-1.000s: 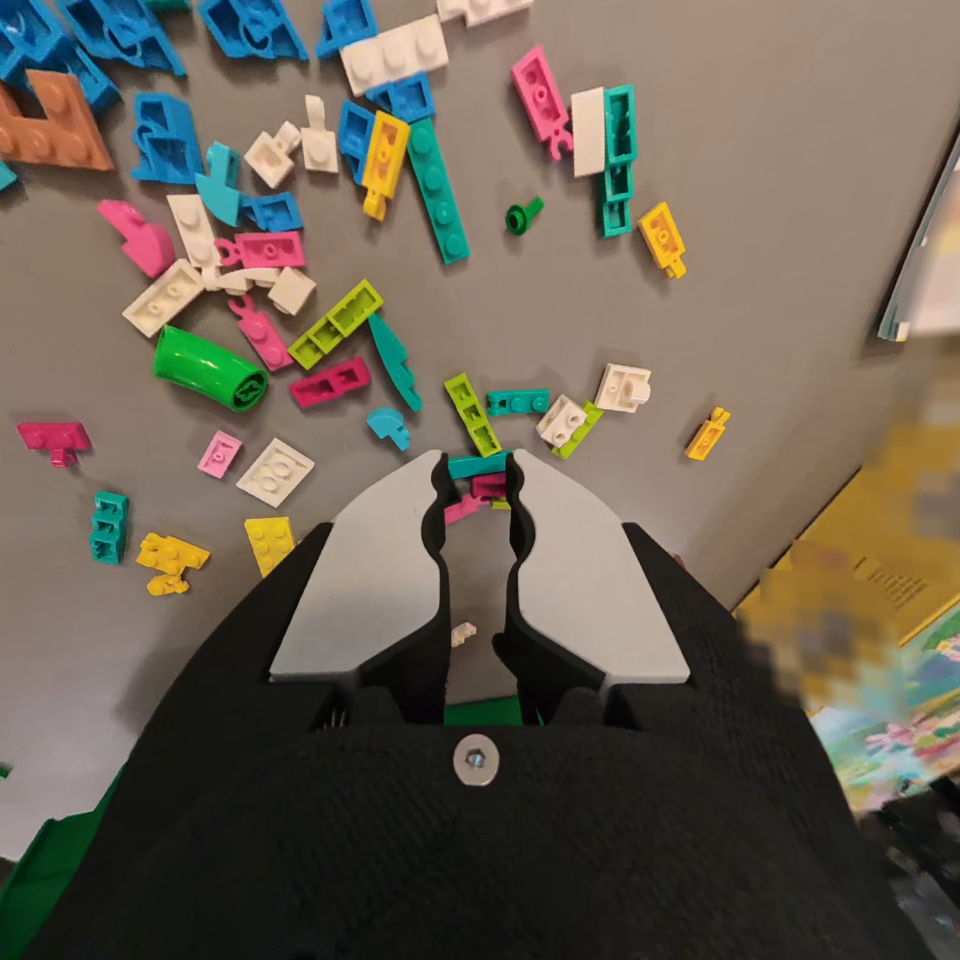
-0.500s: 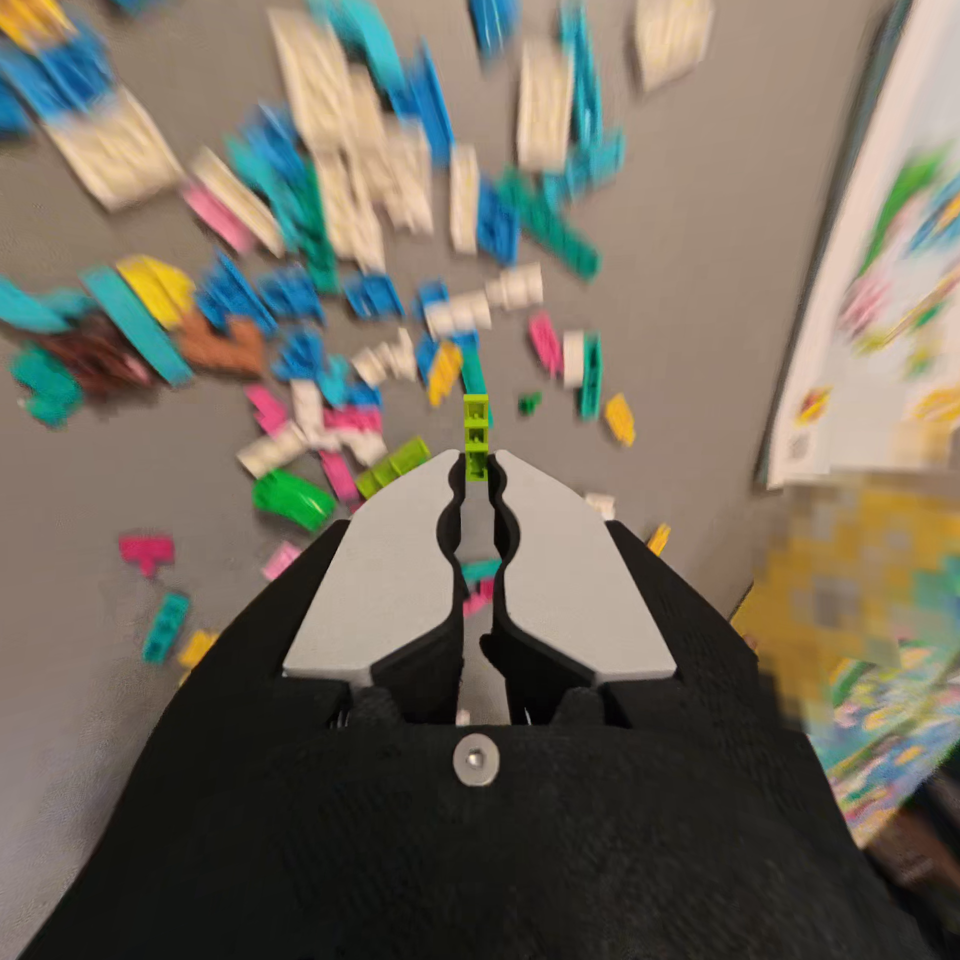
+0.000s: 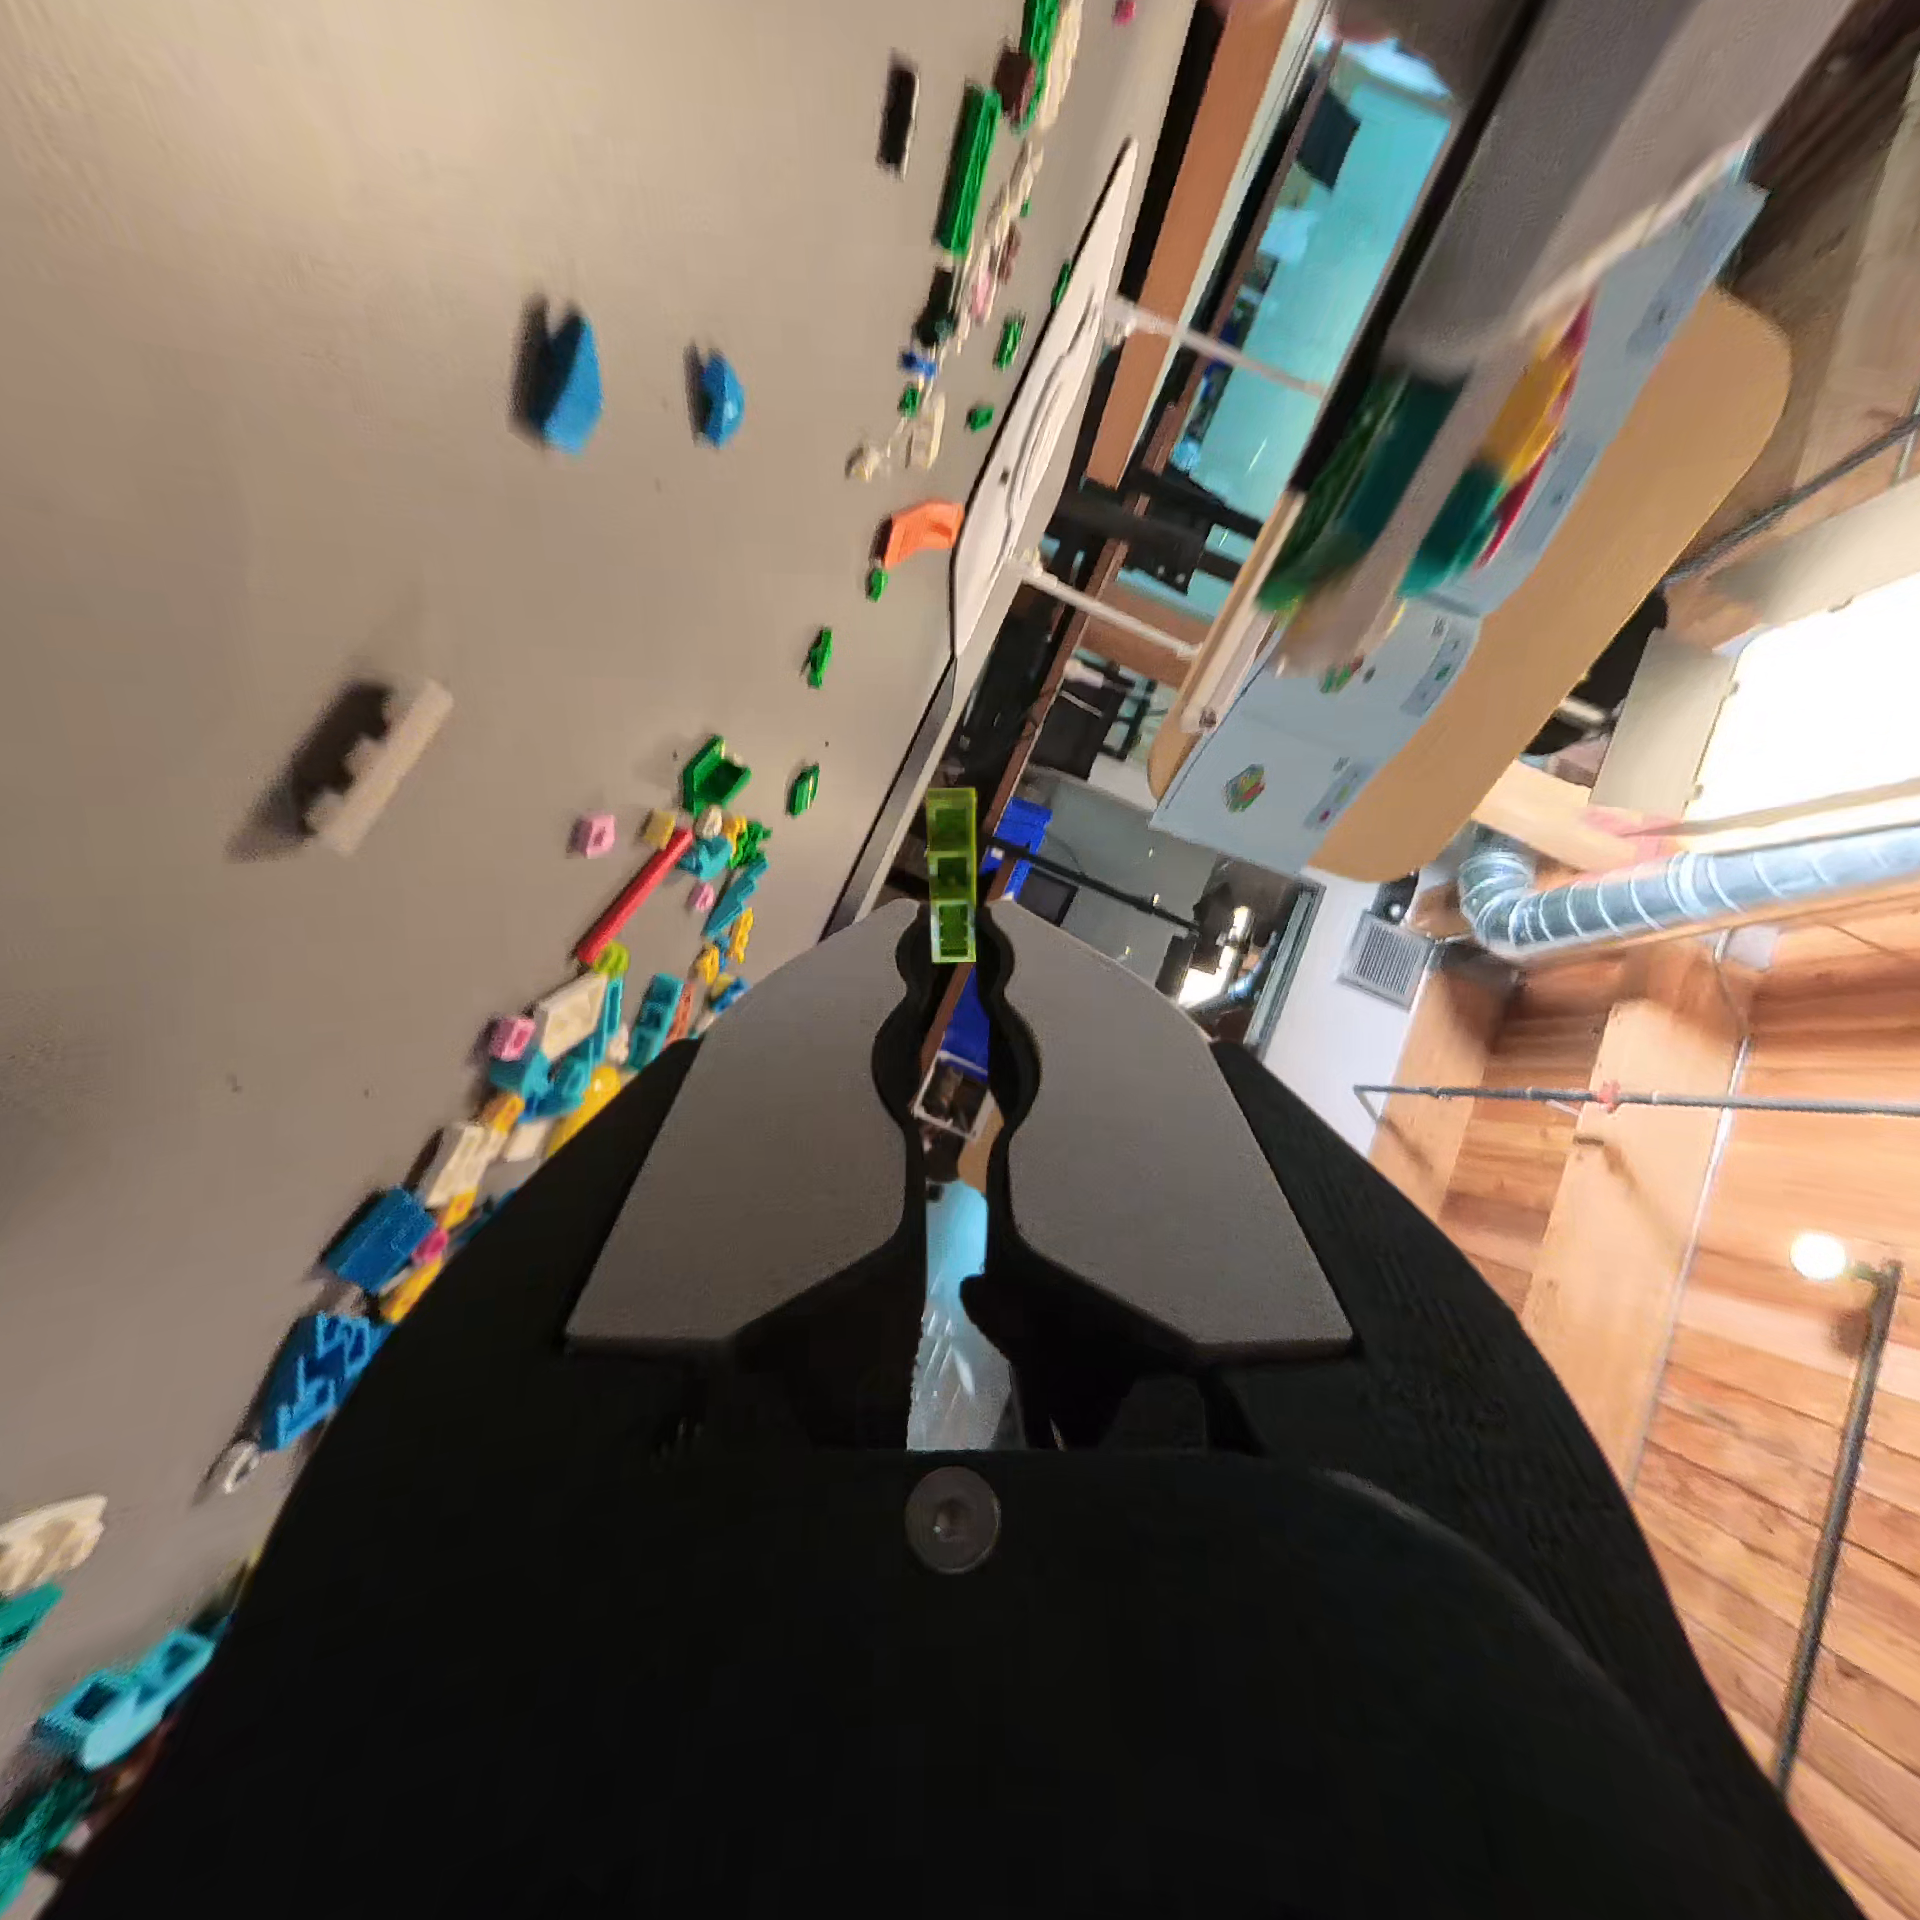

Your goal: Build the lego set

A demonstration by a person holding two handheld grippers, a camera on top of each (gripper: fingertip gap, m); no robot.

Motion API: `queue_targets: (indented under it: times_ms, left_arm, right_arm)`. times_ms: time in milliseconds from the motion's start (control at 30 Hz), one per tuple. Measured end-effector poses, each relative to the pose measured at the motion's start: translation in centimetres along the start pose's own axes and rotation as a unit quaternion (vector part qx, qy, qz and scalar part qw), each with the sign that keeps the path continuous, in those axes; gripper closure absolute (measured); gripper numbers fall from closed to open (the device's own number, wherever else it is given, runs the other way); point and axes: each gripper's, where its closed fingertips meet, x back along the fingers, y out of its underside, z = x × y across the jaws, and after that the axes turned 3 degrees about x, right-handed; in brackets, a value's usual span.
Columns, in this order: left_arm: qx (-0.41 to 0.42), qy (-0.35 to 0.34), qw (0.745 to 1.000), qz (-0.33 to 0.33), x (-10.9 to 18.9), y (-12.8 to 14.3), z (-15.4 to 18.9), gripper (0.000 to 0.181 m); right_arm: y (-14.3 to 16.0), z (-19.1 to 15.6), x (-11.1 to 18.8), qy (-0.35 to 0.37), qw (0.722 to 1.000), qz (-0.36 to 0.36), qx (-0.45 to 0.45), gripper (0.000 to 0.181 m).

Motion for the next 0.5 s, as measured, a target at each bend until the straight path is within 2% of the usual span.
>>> queue_targets:
  times_ms: [233, 367, 433, 500]
  left_arm:
    - [-0.006, -0.014, 0.999, -0.032, -0.6, 0.8, -0.2, 0.133]
    - [-0.001, -0.033, 0.999, -0.036, -0.7, 0.9, -0.8, 0.133]
    - [0.001, -0.041, 0.999, -0.036, -0.6, 0.9, -1.0, 0.133]
    - [0.003, -0.049, 0.998, -0.03, -0.5, 0.7, -1.2, 0.133]
  right_arm:
    - [-2.2, 2.6, 1.6, 0.039, 0.998, 0.038, 0.004, 0.176]
    - [-2.3, 2.9, 2.5, 0.034, 0.998, 0.048, 0.012, 0.176]
    - [-1.9, 2.2, 2.8, 0.004, 0.998, 0.059, 0.015, 0.175]
    - [-0.4, -0.1, 3.0, -0.097, 0.994, 0.05, 0.032, 0.175]
